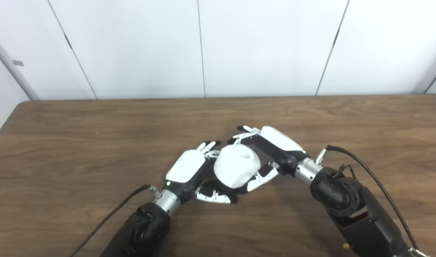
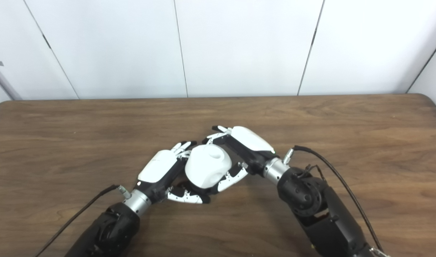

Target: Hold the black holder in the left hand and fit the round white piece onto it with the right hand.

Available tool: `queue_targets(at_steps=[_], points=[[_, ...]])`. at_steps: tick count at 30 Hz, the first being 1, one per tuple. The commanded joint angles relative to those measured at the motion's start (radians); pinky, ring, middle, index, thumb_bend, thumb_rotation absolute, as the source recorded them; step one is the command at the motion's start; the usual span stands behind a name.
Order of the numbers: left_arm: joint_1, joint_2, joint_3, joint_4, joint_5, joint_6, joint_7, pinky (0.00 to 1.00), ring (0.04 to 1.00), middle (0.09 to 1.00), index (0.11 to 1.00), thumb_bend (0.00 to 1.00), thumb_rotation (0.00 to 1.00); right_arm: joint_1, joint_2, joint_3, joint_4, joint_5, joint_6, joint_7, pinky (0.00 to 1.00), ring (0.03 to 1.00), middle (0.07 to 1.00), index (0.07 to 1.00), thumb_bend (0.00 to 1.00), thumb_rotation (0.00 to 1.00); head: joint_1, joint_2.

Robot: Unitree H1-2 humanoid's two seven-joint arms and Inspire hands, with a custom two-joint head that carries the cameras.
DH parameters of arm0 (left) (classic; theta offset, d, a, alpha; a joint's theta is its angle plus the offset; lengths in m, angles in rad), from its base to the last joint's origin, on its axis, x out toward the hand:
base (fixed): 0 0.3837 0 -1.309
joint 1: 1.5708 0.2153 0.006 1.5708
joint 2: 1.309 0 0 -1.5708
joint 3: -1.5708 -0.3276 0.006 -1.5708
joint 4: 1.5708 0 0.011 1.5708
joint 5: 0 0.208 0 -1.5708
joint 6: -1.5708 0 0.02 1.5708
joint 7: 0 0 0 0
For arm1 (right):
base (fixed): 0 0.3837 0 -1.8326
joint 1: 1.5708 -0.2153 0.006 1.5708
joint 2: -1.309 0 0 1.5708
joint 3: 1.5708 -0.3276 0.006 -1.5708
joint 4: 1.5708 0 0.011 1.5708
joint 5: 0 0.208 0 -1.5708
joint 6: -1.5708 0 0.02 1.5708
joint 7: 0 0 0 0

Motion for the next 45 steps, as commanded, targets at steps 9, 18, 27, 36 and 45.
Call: queue_targets(at_steps=[9,18,27,36,45], points=[[-0.023,-0.009,-0.01,0.016,0.01,-0.021,0.007,1.0,0.973,0.813,0.482,0.52,0.05,-0.079,-0.019,-0.033,-0.079,-0.039,-0.098,-0.029,1.0,0.94,0.775,0.482,0.51,0.14,-0.003,-0.005],[-0.023,-0.012,-0.008,0.013,0.013,-0.016,0.012,1.0,0.972,0.811,0.482,0.52,0.06,-0.072,-0.013,-0.035,-0.083,-0.086,-0.155,-0.043,1.0,0.939,0.77,0.482,0.52,0.14,0.001,-0.006],[-0.02,-0.008,-0.006,0.003,0.011,-0.013,0.004,1.0,0.972,0.812,0.482,0.52,0.06,-0.106,-0.037,-0.044,-0.107,-0.102,-0.19,-0.015,1.0,0.942,0.767,0.481,0.52,0.14,-0.001,-0.002],[-0.02,-0.005,-0.006,0.009,0.006,-0.021,0.006,1.0,0.972,0.811,0.482,0.52,0.05,-0.145,-0.082,-0.075,-0.124,-0.124,-0.22,-0.007,1.0,0.921,0.749,0.48,0.52,0.13,-0.006,-0.004],[-0.02,-0.001,-0.001,0.012,0.004,-0.026,0.007,1.0,0.967,0.808,0.482,0.52,0.05,-0.222,-0.13,-0.104,-0.142,-0.103,-0.197,0.083,1.0,0.933,0.756,0.481,0.52,0.13,-0.015,-0.007]])
